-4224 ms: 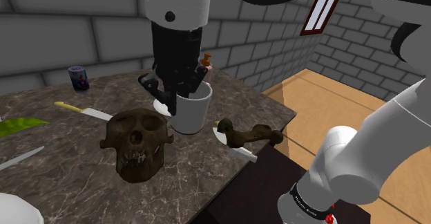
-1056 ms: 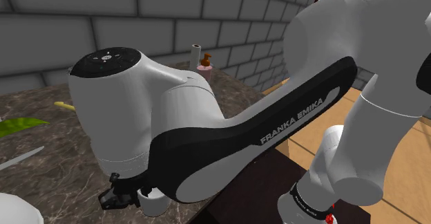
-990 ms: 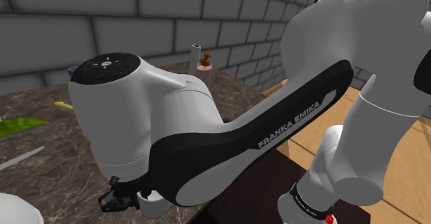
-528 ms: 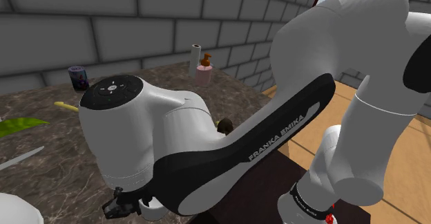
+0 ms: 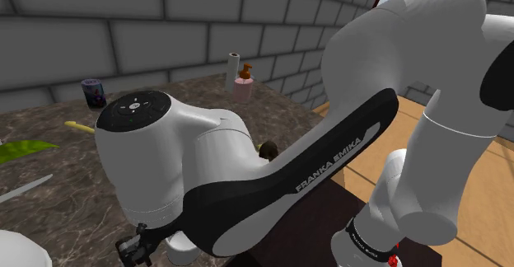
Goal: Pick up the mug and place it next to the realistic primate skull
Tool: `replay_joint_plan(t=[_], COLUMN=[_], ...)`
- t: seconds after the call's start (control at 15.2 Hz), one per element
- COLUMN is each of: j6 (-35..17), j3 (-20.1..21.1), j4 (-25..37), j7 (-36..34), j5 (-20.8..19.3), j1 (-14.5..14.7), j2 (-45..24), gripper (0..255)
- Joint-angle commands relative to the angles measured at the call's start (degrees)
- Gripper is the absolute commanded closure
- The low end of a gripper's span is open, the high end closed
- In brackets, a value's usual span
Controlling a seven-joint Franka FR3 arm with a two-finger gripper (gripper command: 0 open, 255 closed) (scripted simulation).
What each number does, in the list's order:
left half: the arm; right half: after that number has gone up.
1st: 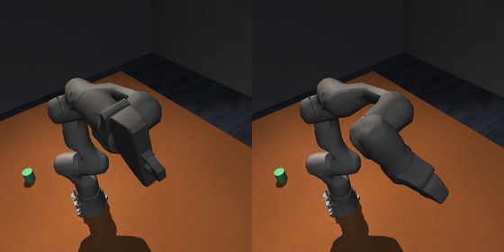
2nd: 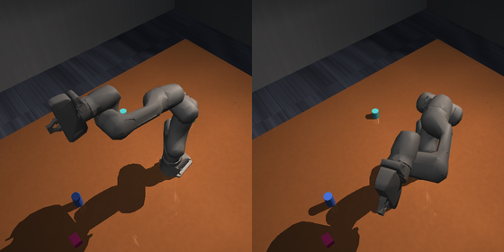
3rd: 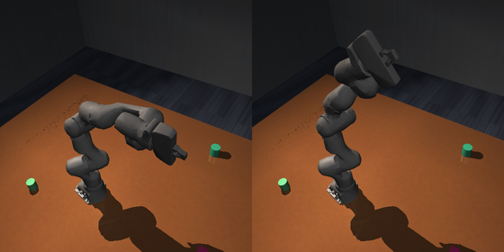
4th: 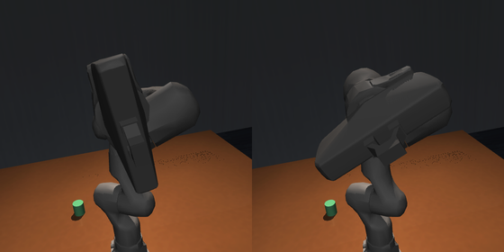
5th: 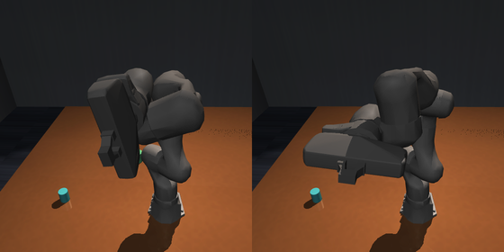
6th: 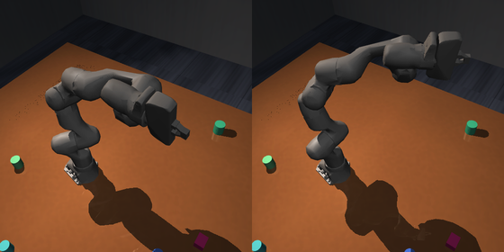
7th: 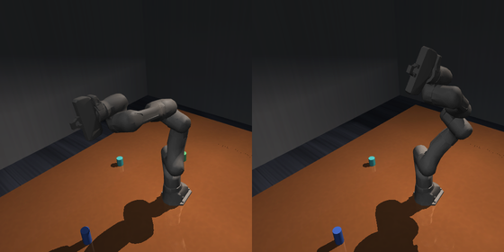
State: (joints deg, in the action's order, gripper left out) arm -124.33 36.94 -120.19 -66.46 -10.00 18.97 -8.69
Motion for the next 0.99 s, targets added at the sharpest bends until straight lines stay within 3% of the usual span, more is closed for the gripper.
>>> replay_joint_plan(t=[0.0,0.13,0.4,0.92], j6=[0.0,0.0,6.64,6.64], j3=[0.0,-0.01,0.64,0.63], j4=[-0.01,0.01,3.96,3.96], j7=[0.0,0.0,2.1,2.1], j5=[0.0,-0.01,3.05,3.06], j1=[0.0,0.0,-0.43,-0.42], j2=[0.0,-0.01,3.56,3.56], gripper=[0,0,0,0])
